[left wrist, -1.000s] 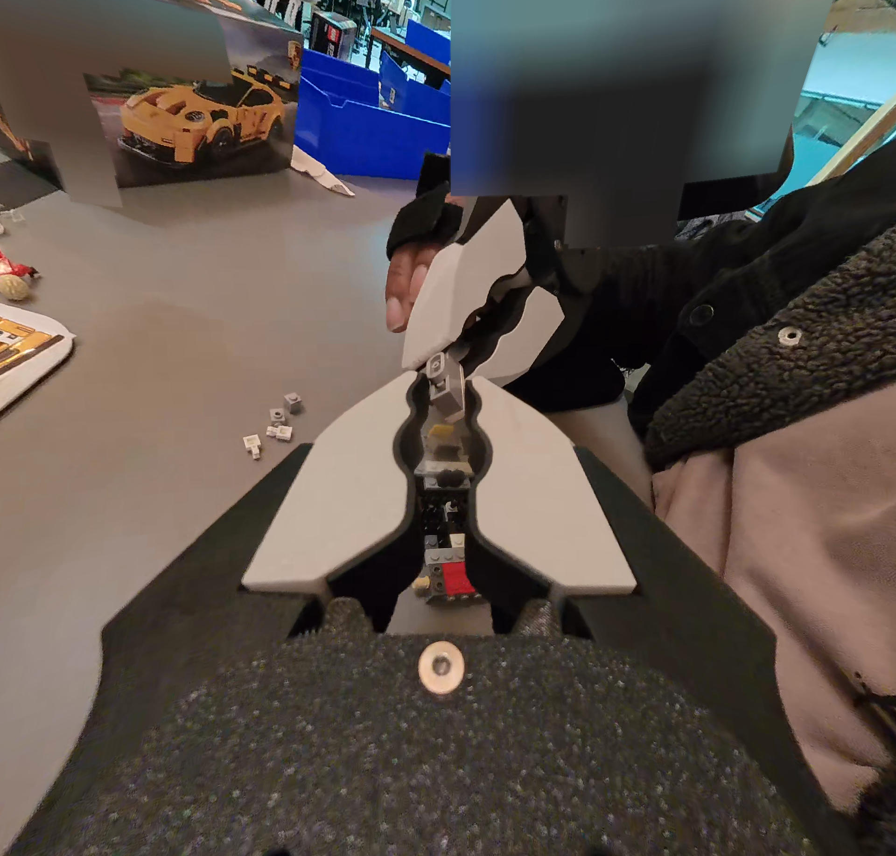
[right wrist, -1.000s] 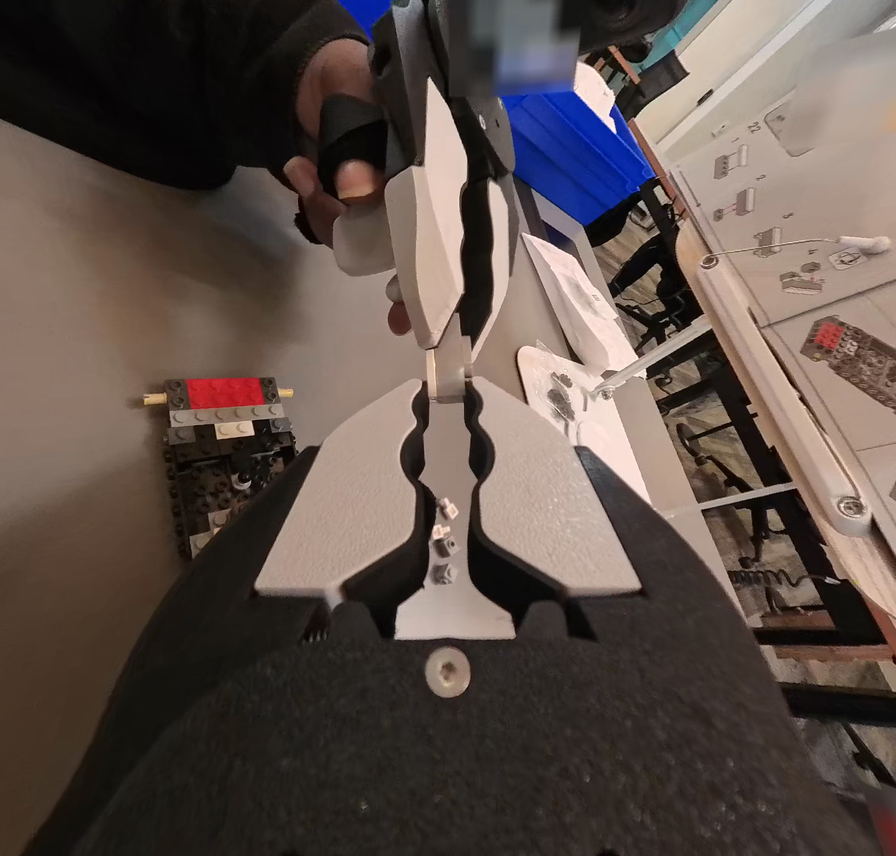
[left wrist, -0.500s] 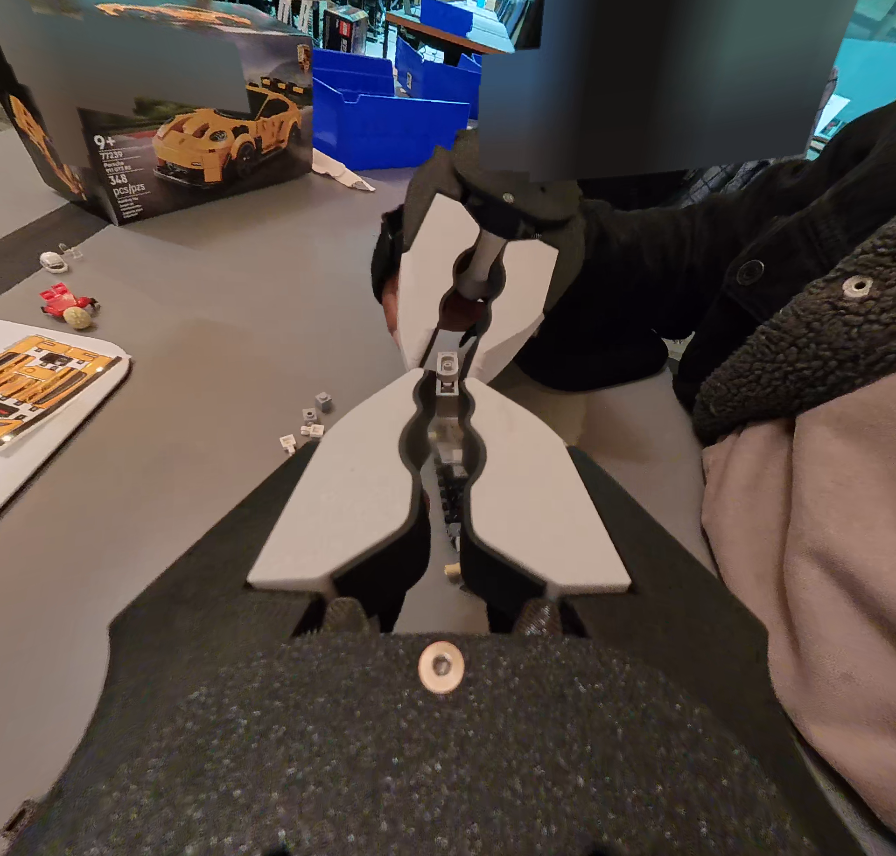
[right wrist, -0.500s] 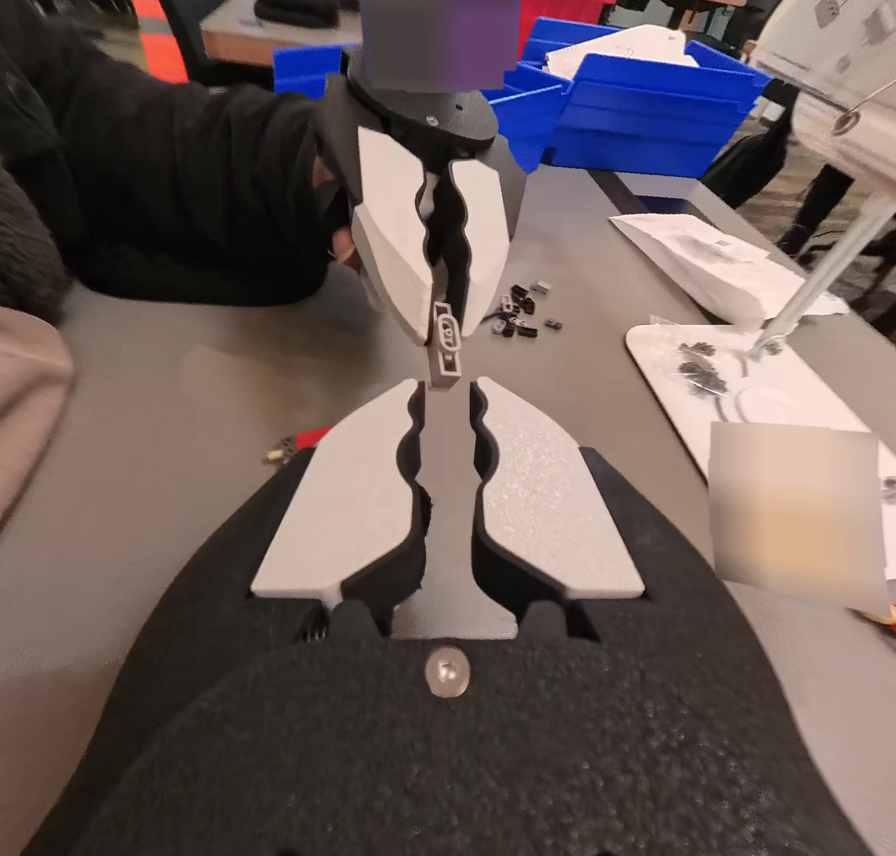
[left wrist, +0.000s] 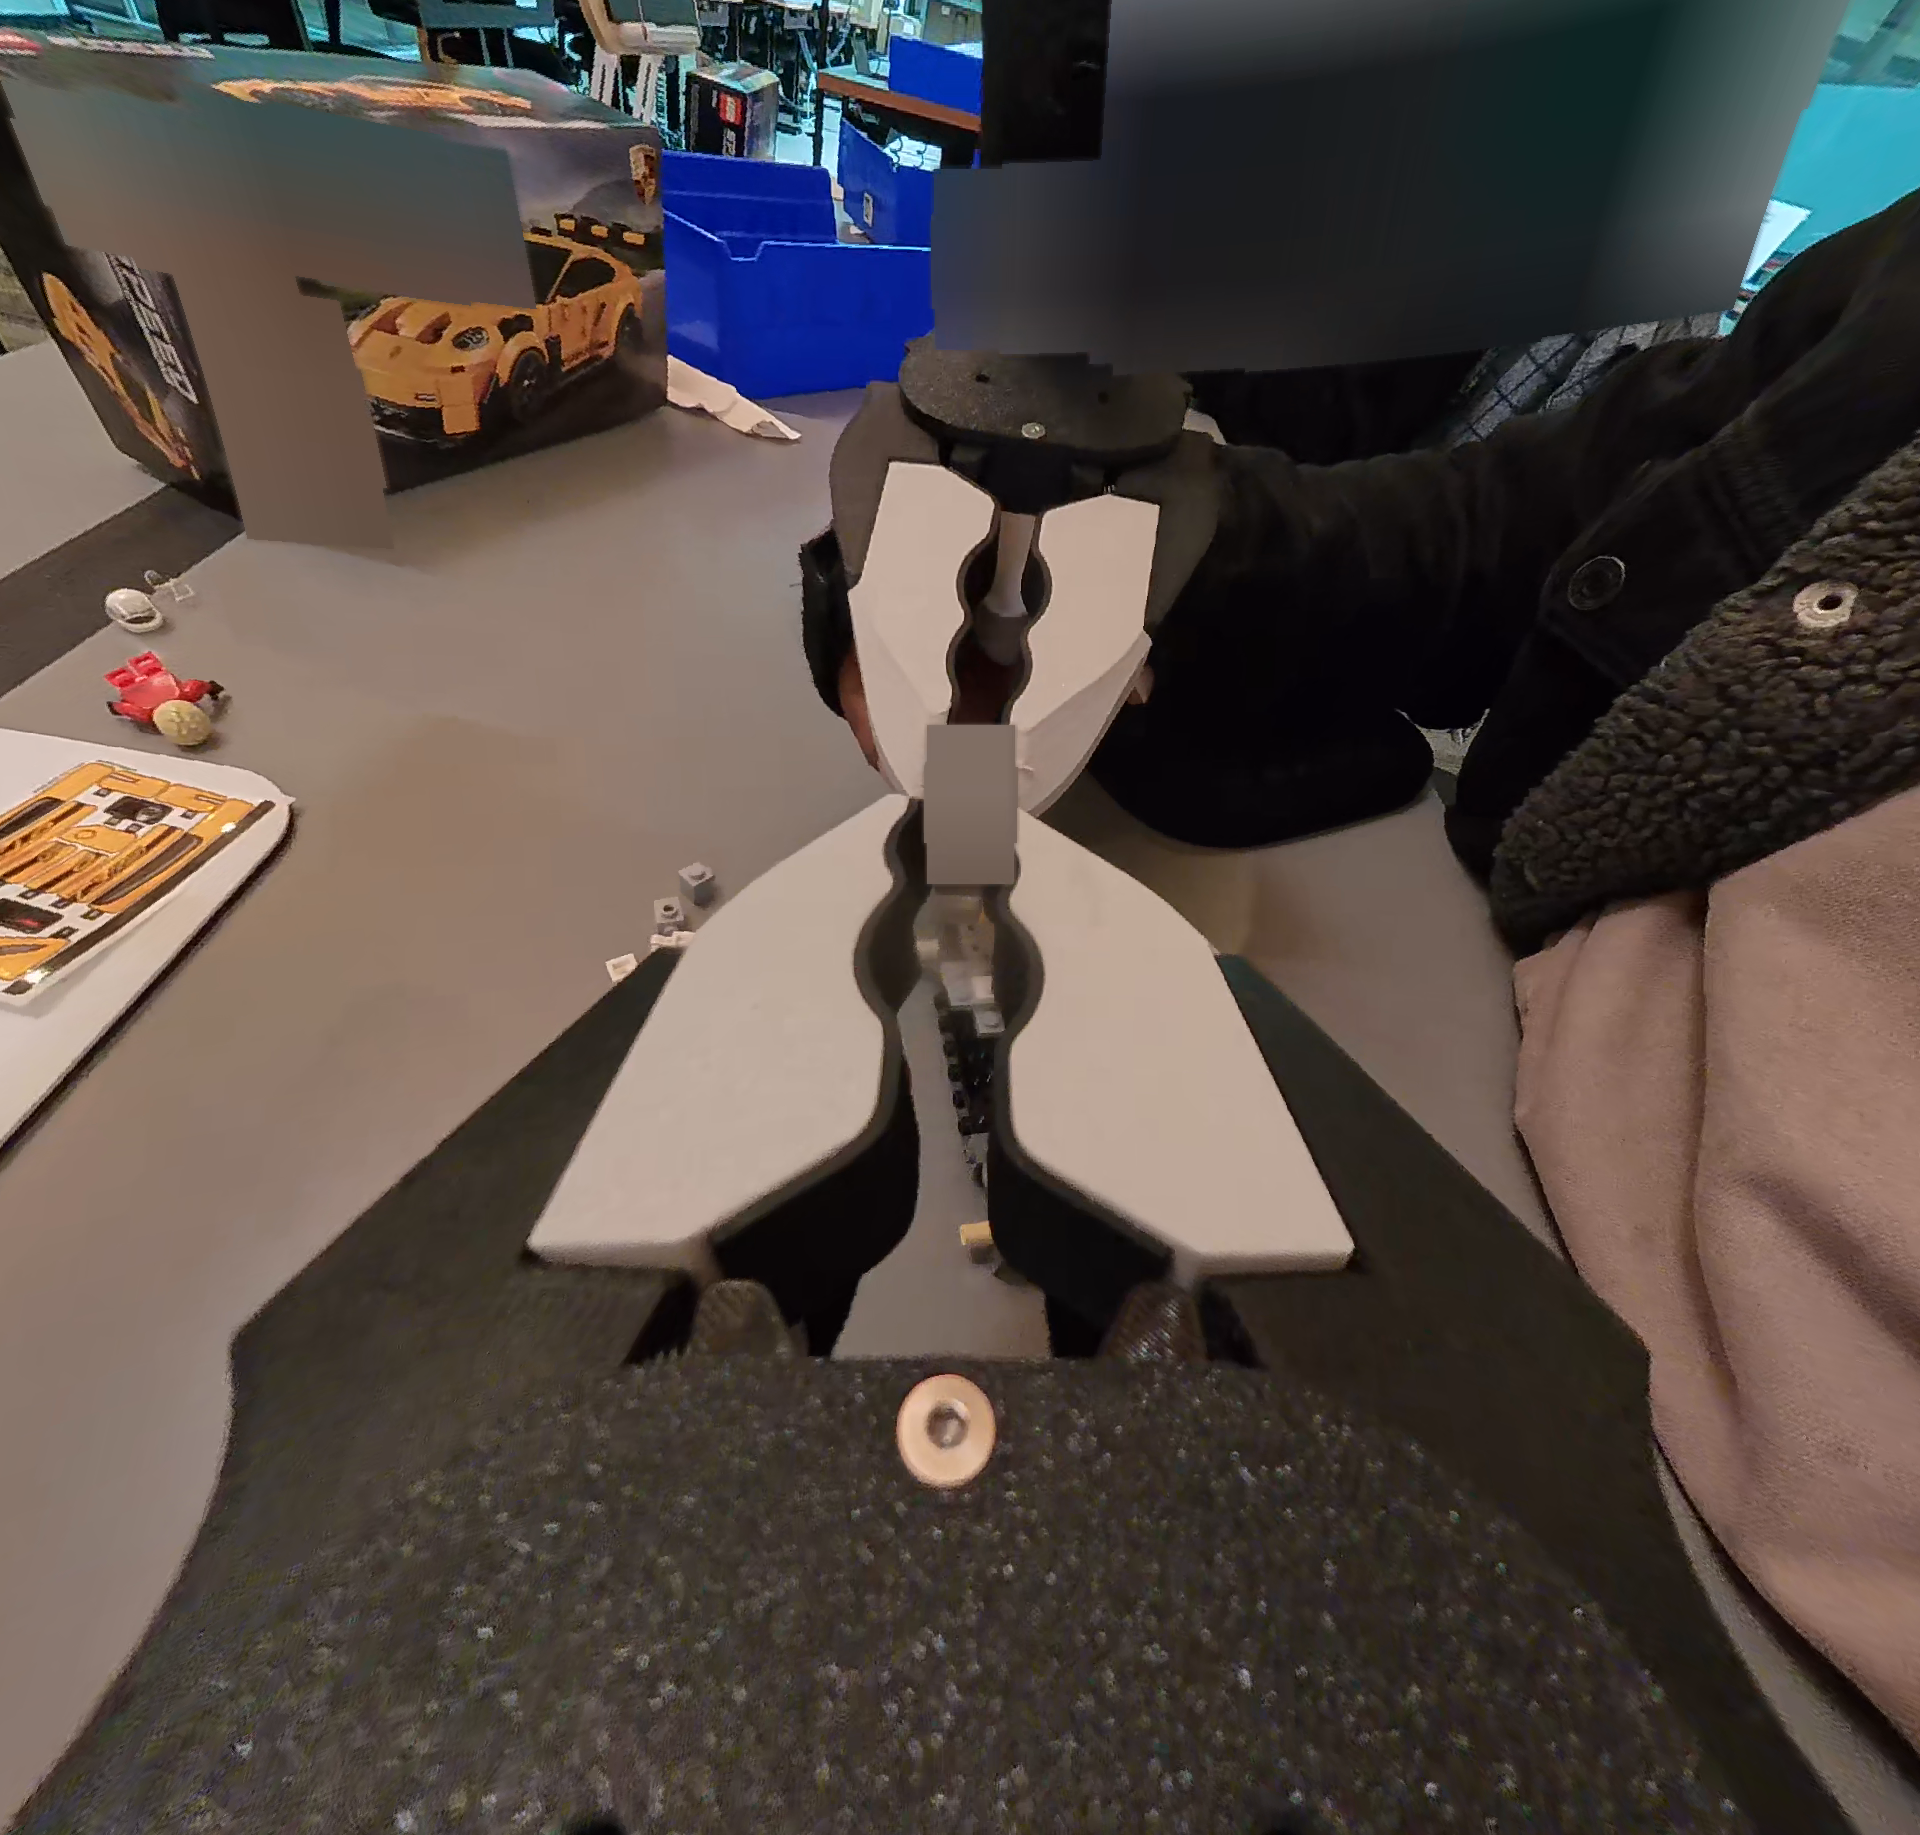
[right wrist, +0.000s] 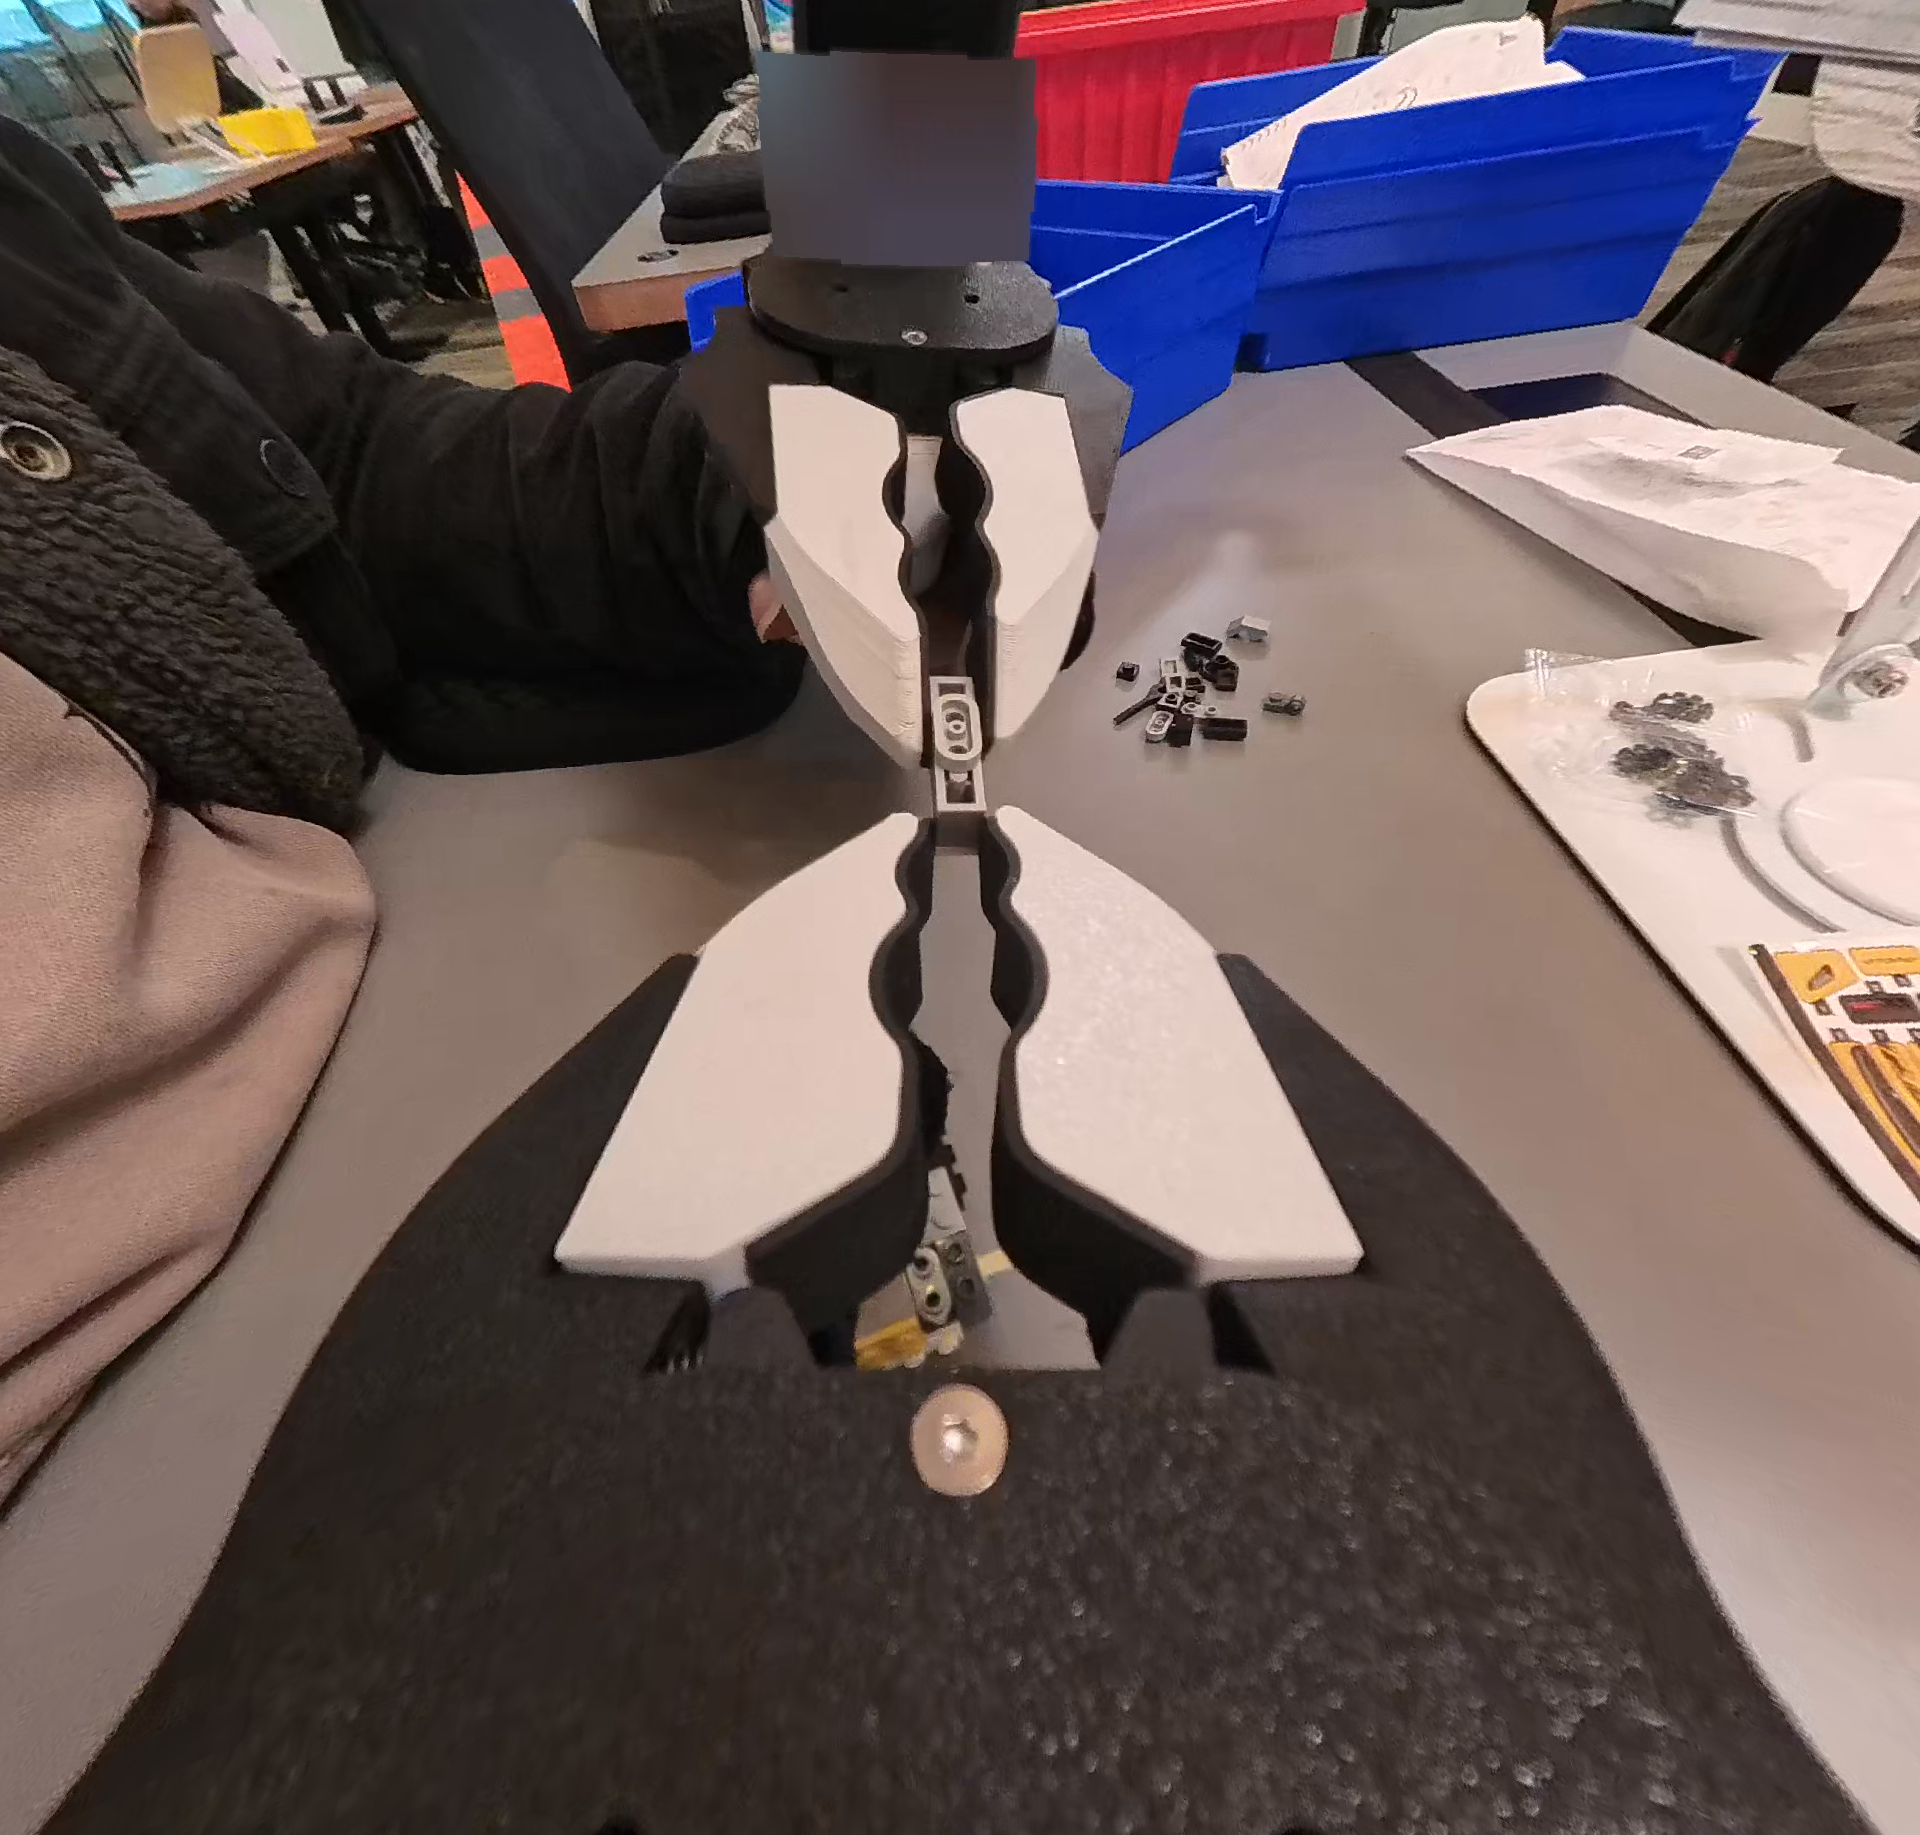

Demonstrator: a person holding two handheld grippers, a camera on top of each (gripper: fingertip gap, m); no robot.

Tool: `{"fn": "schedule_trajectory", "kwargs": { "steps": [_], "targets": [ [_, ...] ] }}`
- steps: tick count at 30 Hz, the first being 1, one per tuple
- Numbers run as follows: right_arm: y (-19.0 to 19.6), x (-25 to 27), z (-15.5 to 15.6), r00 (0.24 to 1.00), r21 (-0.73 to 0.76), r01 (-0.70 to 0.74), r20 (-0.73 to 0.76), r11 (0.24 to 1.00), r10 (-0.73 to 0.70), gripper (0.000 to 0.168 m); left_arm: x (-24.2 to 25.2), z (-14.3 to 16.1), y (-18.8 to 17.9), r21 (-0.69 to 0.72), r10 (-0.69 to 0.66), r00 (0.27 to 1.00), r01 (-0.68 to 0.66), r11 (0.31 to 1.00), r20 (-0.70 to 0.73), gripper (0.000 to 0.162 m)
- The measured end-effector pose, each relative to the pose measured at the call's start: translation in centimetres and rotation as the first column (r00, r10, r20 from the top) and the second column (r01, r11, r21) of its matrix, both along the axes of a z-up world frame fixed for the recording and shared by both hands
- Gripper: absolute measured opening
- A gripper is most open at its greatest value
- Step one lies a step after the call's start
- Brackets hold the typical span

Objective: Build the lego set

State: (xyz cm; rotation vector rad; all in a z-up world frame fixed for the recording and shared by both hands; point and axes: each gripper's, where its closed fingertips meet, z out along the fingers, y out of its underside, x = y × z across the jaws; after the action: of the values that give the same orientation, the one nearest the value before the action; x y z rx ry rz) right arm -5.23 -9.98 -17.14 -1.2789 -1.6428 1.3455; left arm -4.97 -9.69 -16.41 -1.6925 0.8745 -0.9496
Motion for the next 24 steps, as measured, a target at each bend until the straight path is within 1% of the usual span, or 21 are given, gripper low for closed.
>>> {"fn": "schedule_trajectory", "kwargs": {
  "steps": [5, 6, 11, 13, 15, 17, 19, 21, 24],
  "targets": [
    [0.5, 0.0, 0.0, 0.999, 0.056, 0.030, -0.017, 0.998, -0.029, 0.007, -0.3, -0.5, 0.2, -0.014, 0.008, 1.000, -0.008, 1.000, -0.018, 0.012],
    [0.5, 0.0, -0.1, 0.999, 0.066, 0.030, -0.014, 0.997, -0.029, 0.007, -0.3, -0.6, 0.2, -0.013, 0.009, 1.000, -0.009, 1.000, -0.023, 0.011],
    [0.8, 0.1, -0.3, 0.999, 0.123, 0.038, -0.009, 0.992, -0.037, 0.008, -0.3, -0.8, 0.3, 0.036, 0.026, 0.997, -0.024, 0.999, -0.070, 0.009],
    [1.7, 0.4, -0.5, 0.998, 0.153, 0.066, 0.013, 0.986, -0.069, 0.010, -0.5, -1.1, 0.7, 0.073, 0.056, 0.992, -0.048, 0.996, -0.109, 0.009],
    [4.1, 1.2, -1.1, 0.988, 0.158, 0.130, 0.063, 0.979, -0.141, 0.015, -1.1, -1.6, 1.0, 0.080, 0.071, 0.988, -0.060, 0.995, -0.136, 0.009],
    [6.4, 2.3, -2.4, 0.970, 0.175, 0.176, 0.137, 0.969, -0.201, 0.016, -1.5, -2.7, 1.2, 0.053, 0.064, 0.984, -0.056, 0.997, -0.164, 0.008],
    [7.9, 3.4, -4.4, 0.943, 0.250, 0.187, 0.225, 0.950, -0.245, 0.016, -1.7, -4.6, 1.5, 0.012, 0.064, 0.975, -0.063, 0.998, -0.214, 0.009],
    [8.4, 4.1, -6.5, 0.917, 0.292, 0.161, 0.309, 0.943, -0.252, 0.015, -1.7, -6.2, 1.6, -0.018, 0.060, 0.961, -0.067, 0.998, -0.271, 0.009],
    [8.2, 3.8, -8.1, 0.898, 0.321, 0.129, 0.364, 0.938, -0.248, 0.014, -1.7, -8.1, 1.5, -0.034, 0.054, 0.927, -0.071, 0.997, -0.371, 0.009]
  ]
}}
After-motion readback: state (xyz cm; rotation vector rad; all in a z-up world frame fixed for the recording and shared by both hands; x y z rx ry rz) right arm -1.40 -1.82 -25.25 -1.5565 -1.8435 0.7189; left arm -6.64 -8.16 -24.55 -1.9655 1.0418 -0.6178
